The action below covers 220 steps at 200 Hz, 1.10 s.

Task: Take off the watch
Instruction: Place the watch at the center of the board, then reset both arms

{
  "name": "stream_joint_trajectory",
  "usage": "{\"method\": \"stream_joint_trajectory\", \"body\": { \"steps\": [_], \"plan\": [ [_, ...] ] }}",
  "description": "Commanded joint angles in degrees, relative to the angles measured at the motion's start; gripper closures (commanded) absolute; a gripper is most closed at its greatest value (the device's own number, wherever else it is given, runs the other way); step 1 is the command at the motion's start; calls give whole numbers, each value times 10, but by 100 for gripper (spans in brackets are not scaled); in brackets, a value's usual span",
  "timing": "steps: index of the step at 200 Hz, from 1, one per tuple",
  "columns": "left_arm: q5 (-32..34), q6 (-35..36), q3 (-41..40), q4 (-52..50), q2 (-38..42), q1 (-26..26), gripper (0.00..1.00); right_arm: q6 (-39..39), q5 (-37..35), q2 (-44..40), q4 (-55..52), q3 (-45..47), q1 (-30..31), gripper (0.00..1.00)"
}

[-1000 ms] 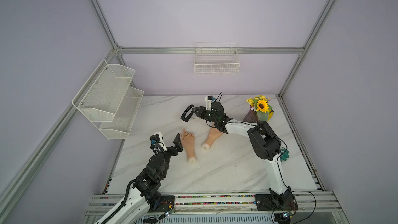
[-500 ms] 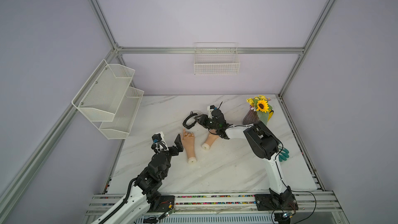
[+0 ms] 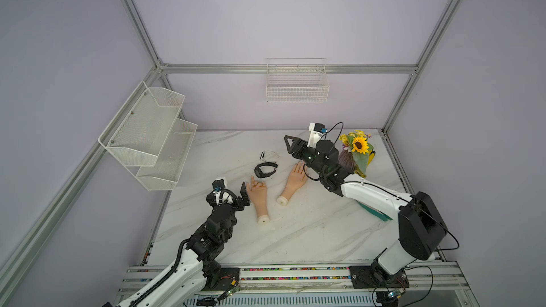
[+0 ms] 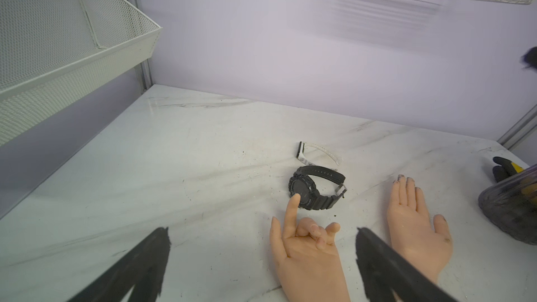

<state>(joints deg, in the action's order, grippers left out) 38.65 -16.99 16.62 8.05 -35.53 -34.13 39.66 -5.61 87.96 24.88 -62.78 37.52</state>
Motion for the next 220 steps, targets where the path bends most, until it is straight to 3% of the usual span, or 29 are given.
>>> {"method": "stream_joint_trajectory", "body": {
  "steps": [1, 46, 71, 106, 151, 197, 220],
  "plan": [
    [56, 61, 4, 57, -14, 5, 0, -112, -121, -99, 4, 65, 19, 42],
    [122, 143, -27, 182, -87, 7, 0, -215, -273, -321, 55, 223, 18, 38],
    [133, 167, -39, 242, -120, 9, 0, -240, -377, -399, 91, 308, 15, 18],
    [130, 195, -43, 269, -130, 14, 0, -221, -511, -433, 132, 394, 2, 3],
    [155, 230, -61, 272, -102, 14, 0, -162, -590, -410, 148, 454, -44, 2],
    [142, 250, -99, 287, -47, 15, 0, -208, -559, -385, 245, 485, -120, 2],
    [142, 263, -108, 306, -62, 23, 0, -264, -463, -348, 406, 543, -199, 3]
  ]
}}
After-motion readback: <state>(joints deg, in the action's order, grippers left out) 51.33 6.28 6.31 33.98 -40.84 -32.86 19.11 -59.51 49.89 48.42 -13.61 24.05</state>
